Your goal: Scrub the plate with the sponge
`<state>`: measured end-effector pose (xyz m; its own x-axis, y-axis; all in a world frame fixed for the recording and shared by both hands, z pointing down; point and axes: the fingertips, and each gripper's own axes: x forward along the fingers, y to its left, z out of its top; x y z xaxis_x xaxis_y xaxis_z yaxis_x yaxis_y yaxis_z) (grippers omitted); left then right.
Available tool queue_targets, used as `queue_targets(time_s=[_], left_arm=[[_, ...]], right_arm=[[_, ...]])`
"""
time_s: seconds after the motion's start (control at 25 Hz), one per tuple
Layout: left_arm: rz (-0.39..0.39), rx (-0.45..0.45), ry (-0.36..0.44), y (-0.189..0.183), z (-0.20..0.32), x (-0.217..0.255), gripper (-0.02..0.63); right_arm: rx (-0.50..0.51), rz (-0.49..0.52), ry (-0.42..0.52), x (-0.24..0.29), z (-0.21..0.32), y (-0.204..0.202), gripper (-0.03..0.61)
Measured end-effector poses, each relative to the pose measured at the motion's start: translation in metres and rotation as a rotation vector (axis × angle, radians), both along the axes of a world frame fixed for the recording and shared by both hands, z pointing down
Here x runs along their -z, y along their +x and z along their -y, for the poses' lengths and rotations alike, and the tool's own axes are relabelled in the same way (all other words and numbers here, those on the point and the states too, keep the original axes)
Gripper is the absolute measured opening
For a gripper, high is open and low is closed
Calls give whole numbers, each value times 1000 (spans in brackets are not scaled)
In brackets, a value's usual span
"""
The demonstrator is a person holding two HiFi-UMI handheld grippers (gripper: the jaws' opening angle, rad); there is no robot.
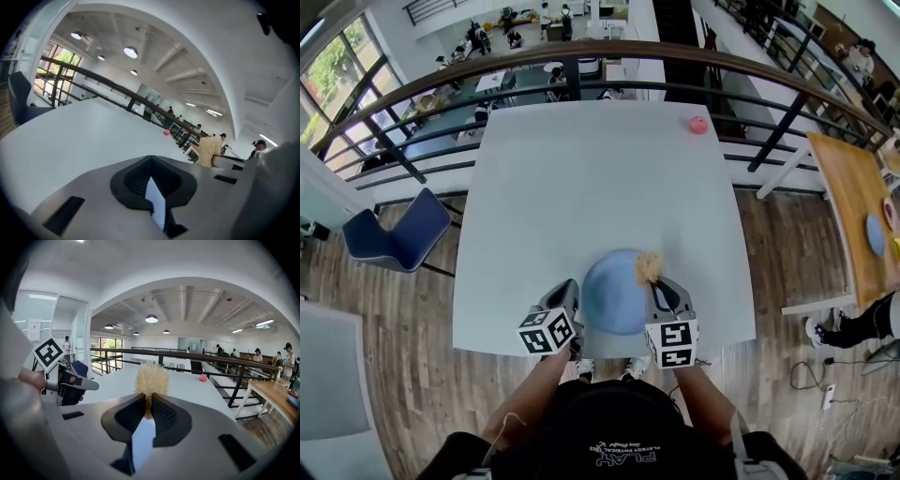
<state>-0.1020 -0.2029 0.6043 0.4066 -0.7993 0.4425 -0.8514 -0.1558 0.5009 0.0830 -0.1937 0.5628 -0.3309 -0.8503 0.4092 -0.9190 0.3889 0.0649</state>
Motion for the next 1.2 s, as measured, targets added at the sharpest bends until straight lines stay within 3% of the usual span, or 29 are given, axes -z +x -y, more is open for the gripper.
queue_targets(time_s=[0.28, 0.4, 0.52, 0.76, 1.2], left_arm=[[96, -168, 397, 11, 17, 108, 11], [172, -214, 532, 12, 20, 154, 11], [149, -220, 626, 7, 21, 190, 11], [167, -203, 702, -3, 18, 210, 11], [182, -205, 709, -6, 3, 200, 11]], right_arm=[[40, -13, 140, 62, 5, -13, 46], [47, -9, 209, 92, 10, -21, 46], [56, -16, 266, 117, 13, -33, 44], [49, -4, 331, 144, 13, -40, 44], [16, 11, 316, 138, 3, -44, 44]])
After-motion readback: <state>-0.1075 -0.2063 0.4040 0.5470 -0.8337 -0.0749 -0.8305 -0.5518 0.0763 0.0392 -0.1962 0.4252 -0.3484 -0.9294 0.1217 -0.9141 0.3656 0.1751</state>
